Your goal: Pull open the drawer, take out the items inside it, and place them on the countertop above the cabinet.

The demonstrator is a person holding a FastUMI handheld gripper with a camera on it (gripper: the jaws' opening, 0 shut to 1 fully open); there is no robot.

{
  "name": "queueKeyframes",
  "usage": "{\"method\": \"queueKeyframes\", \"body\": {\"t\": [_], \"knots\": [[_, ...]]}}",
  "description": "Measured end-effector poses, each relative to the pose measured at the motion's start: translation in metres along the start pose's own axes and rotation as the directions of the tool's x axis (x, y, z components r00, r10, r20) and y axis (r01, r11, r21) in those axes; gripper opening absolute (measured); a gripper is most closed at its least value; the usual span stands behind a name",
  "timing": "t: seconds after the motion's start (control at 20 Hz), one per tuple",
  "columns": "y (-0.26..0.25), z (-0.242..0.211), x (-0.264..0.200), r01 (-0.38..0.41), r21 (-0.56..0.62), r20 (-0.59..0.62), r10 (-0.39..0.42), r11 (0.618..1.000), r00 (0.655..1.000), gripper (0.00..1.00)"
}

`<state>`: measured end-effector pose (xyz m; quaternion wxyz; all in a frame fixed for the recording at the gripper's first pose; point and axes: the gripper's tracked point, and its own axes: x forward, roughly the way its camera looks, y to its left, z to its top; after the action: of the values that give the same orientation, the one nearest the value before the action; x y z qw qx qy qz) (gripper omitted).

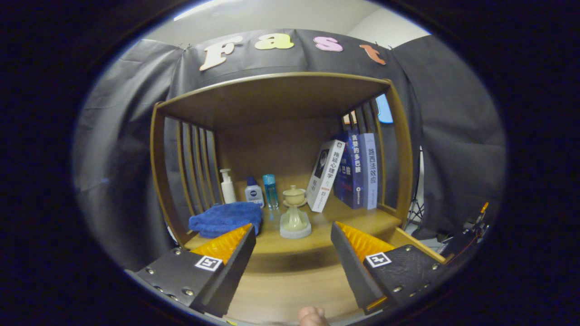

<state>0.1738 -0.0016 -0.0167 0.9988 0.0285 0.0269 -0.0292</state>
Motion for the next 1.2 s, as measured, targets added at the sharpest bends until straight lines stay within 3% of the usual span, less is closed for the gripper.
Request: {"method": "queueKeyframes", "body": {"t": [0.1, 0.35, 0.6, 0.95, 1.2], "knots": [[0.007, 0.001, -0.021, -0.026, -0.001, 0.015, 0.026, 1.0, 1.0, 0.99], [0.003, -0.006, -0.075, -0.008, -0.048, 0.051, 0.01, 0.999, 0.999, 0.99], [0.007, -0.041, -0.133, -0.035, -0.077, 0.098, 0.042, 0.996, 0.994, 0.99], [-0.037, -0.107, -0.147, 0.069, -0.102, 0.071, -0.062, 0.992, 0.996, 0.99], [-0.061, -0.142, -0.14, 0.085, -0.102, 0.015, -0.084, 0.991, 0.996, 0.99]]}}
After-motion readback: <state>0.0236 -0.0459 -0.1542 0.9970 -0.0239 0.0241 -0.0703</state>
